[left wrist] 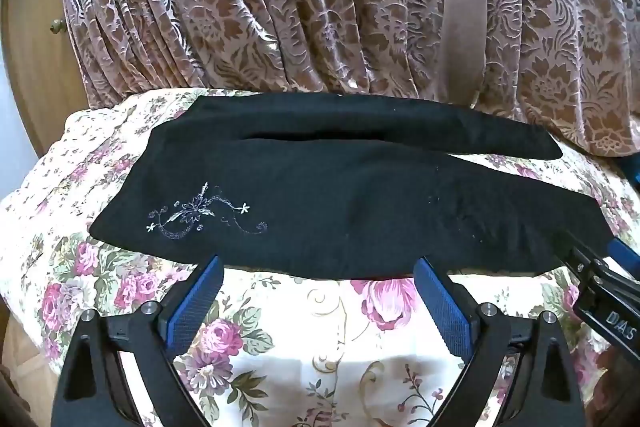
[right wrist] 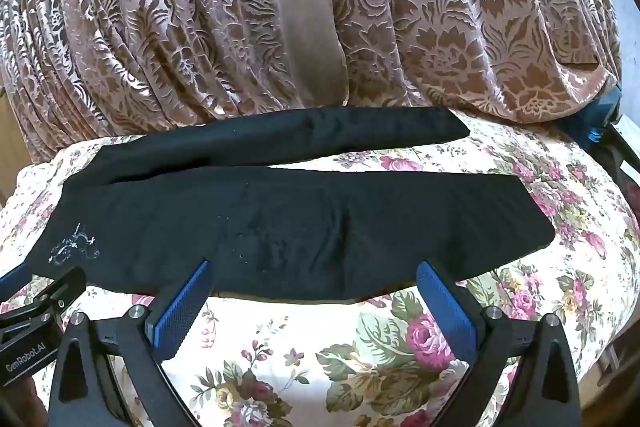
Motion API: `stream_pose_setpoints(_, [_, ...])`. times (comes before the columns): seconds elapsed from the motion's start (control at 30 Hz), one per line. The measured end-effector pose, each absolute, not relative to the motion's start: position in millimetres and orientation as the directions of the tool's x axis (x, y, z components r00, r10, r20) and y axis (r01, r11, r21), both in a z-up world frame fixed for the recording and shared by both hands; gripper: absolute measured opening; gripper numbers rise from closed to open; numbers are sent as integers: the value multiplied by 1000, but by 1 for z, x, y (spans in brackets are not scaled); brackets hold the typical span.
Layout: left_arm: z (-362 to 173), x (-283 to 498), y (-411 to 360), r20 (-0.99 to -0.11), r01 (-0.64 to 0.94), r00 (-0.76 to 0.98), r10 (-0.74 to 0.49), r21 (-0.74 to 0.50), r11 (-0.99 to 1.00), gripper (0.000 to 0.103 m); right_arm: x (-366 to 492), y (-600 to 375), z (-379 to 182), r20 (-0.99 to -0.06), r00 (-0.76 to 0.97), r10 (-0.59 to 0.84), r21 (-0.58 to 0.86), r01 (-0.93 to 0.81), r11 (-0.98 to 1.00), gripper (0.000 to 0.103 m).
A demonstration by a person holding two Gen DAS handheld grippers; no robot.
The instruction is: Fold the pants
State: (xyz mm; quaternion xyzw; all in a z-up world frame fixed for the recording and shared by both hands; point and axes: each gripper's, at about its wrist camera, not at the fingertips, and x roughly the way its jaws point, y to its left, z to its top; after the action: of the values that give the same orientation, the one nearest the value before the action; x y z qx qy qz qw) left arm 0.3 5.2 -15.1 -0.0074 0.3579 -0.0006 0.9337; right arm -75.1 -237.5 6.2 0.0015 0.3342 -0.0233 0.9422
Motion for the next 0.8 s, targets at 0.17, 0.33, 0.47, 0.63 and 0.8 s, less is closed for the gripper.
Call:
stream_pose_setpoints(0.17, [-12, 1, 2, -670, -7, 742, -1, -9, 1000, 96, -75, -240, 4, -630, 776, -34, -2, 42, 999, 103])
stream_pose_setpoints(0.33, [-15, 1, 1, -671, -10, 741, 3, -6, 1000, 96, -75, -238, 4, -631, 775, -36, -4, 43, 999, 103])
stream_pose_setpoints(0.47, [-16, 2, 3, -680, -10, 734, -2, -14, 1000, 96, -75, -239, 4, -631, 775, -35, -4, 42, 999, 103])
stream_pose_setpoints(0.63, [-14, 3, 3, -684, -13, 730, 0, -14, 1000, 96, -74, -239, 5, -633, 773, -35, -5, 42, 999, 103])
stream_pose_setpoints(0.8, [-15, 3, 4, -687, -12, 727, -3, -17, 1000, 96, -73, -238, 0, -637, 770, -35, -6, 40, 999, 103])
